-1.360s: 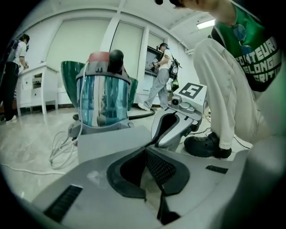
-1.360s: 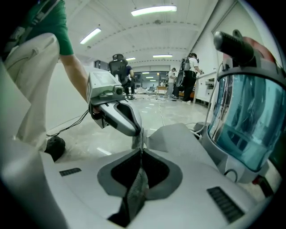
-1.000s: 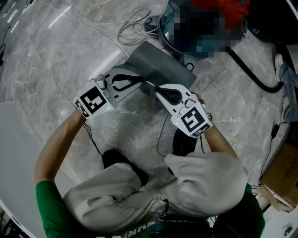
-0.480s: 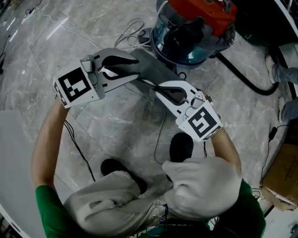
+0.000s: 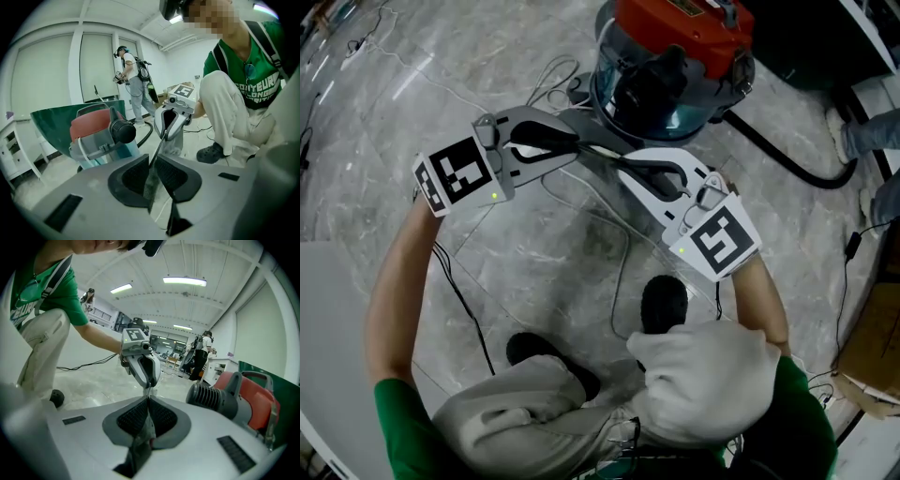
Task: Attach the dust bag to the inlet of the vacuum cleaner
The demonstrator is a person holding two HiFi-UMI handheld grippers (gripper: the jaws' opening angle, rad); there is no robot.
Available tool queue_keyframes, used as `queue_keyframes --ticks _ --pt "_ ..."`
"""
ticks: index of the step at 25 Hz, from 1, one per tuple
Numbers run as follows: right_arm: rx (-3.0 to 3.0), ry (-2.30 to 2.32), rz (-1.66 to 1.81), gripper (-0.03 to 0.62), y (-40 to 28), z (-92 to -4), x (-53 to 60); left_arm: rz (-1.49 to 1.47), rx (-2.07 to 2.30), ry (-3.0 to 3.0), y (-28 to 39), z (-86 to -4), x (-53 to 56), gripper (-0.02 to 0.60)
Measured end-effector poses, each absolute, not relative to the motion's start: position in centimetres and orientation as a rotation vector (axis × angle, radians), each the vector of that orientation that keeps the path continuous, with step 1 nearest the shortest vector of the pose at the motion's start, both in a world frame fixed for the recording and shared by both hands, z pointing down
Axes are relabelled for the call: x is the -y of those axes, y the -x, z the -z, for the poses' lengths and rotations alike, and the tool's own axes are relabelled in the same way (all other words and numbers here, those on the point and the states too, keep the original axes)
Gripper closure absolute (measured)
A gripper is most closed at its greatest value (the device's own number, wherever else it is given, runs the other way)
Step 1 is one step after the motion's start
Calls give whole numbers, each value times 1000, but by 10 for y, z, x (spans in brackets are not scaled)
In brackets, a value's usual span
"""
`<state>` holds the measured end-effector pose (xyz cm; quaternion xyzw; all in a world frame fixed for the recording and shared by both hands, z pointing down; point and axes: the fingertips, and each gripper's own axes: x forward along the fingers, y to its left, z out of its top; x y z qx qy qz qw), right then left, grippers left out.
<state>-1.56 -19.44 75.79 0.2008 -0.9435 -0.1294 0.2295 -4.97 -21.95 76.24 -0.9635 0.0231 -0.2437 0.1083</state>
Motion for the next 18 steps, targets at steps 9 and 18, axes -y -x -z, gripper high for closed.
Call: queue_keyframes --ticks 9,18 --pt "2646 -641 337 572 4 -732 210 765 -54 2843 36 -744 234 549" --pt "2744 -843 304 572 -3 -700 233 745 -221 2780 29 -711 264 549"
